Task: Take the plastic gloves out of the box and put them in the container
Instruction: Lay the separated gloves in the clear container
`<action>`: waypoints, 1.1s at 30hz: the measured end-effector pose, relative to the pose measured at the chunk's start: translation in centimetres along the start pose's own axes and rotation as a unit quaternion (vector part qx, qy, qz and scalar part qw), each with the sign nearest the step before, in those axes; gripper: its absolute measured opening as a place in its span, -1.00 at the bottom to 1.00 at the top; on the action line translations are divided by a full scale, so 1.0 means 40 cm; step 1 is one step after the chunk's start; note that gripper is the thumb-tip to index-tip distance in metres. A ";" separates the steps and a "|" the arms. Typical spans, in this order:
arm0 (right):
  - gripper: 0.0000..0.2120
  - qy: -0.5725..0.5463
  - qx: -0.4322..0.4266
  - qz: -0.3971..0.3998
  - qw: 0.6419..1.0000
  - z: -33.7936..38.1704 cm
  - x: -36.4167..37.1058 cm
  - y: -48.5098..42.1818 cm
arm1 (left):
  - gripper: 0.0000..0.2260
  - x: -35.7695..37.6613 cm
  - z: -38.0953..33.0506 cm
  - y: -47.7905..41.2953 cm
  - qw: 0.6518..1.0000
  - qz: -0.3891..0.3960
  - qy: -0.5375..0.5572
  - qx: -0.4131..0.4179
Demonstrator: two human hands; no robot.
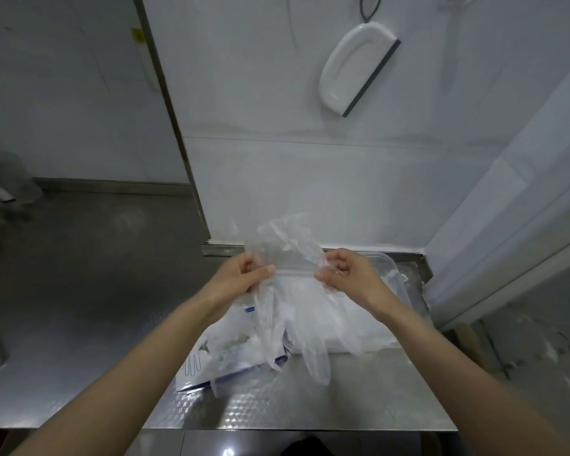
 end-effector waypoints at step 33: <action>-0.59 0.432 -0.364 -0.146 0.812 0.033 -0.151 0.101 | -0.77 0.211 -0.127 -0.017 0.857 0.101 -0.380 0.334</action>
Point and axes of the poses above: each hand's wrist, its own y-axis away from the middle knuckle, its own x-axis out of the palm, z = x × y, the point moved 8 cm from there along -y, towards the middle knuckle, and after that the axes turned 2 degrees about y, right-handed, at the moved point
